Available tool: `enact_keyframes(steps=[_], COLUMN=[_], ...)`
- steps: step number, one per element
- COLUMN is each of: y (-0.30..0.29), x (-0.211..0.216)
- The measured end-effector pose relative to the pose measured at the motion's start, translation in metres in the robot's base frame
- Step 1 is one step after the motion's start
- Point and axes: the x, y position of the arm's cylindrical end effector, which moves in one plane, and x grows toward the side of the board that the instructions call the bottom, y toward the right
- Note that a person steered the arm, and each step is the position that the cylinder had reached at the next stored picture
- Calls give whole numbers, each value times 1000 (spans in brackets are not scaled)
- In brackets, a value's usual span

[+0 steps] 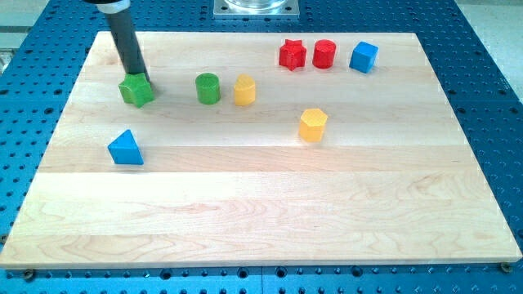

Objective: Make a horizontal row of green and yellow blocks

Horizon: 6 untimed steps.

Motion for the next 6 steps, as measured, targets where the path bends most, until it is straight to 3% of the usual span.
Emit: enact_keyframes(steps=[1, 2, 4, 5, 6], y=[-55, -60, -12, -26, 2], x=[7, 23, 26, 63, 64])
